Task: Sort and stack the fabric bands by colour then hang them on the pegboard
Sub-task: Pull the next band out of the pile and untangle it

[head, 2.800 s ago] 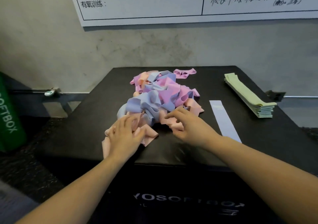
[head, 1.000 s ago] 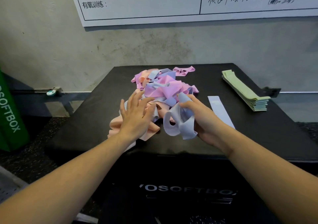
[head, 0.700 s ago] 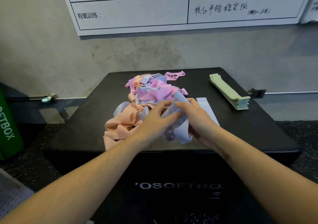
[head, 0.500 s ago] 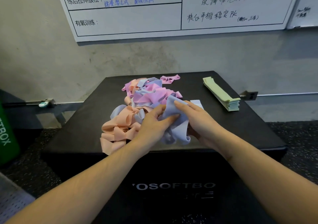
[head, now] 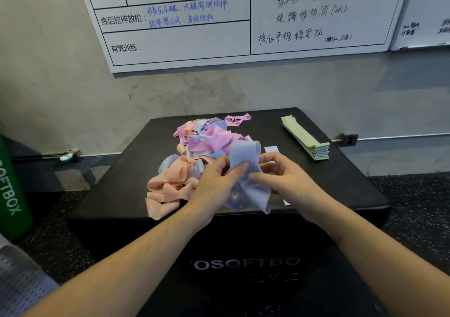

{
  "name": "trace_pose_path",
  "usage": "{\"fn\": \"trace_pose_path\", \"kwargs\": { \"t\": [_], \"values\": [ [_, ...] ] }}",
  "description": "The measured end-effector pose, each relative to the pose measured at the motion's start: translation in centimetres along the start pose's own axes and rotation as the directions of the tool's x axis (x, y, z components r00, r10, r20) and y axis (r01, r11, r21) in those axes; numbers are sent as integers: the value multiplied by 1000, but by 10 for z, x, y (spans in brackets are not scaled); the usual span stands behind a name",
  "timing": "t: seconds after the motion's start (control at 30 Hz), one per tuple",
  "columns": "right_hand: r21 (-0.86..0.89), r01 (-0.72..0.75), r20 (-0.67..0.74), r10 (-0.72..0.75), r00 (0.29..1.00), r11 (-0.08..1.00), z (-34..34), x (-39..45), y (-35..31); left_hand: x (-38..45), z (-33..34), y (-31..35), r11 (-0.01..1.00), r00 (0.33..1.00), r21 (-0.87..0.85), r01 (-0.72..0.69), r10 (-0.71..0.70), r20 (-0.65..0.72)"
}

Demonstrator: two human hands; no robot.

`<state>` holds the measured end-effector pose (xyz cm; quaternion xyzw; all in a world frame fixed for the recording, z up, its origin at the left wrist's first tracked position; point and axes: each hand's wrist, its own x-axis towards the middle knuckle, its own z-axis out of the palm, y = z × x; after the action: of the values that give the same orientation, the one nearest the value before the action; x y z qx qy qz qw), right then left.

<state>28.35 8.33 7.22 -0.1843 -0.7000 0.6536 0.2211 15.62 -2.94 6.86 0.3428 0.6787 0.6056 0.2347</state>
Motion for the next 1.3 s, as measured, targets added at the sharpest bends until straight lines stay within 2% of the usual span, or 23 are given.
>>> {"fn": "trace_pose_path", "kwargs": {
  "t": [0.23,0.37,0.43,0.53,0.6,0.77,0.97,1.17,1.3],
  "values": [
    [-89,-50,-126,38,991,995,-8,-13,-15,-11,0,14,1000,1000,14,-11,11,0],
    [-92,-121,-91,112,989,988,-13,-21,-23,-15,-1,18,996,996,25,-81,82,-27],
    [-1,-154,-33,154,988,988,-14,-24,-24,-14,-2,20,996,995,21,-81,82,-55],
    [230,-216,64,207,976,949,-15,-27,-25,-15,-2,23,1000,998,-2,-29,29,-56],
    [286,-256,115,232,966,923,-13,-30,-25,-16,-3,25,1000,998,-7,-12,12,-58],
    [443,-267,73,262,962,856,-10,-29,-22,-16,-4,26,999,997,-31,-16,14,-78],
    [452,-303,94,293,951,839,-8,-37,-24,-15,-5,26,999,994,39,24,-20,-107],
    [205,-283,208,241,948,937,-5,-47,-30,-13,-6,20,1000,988,15,5,-2,-156],
    [92,-175,98,166,981,980,-1,-47,-25,-12,-5,20,999,974,54,4,9,-228]
  ]
}}
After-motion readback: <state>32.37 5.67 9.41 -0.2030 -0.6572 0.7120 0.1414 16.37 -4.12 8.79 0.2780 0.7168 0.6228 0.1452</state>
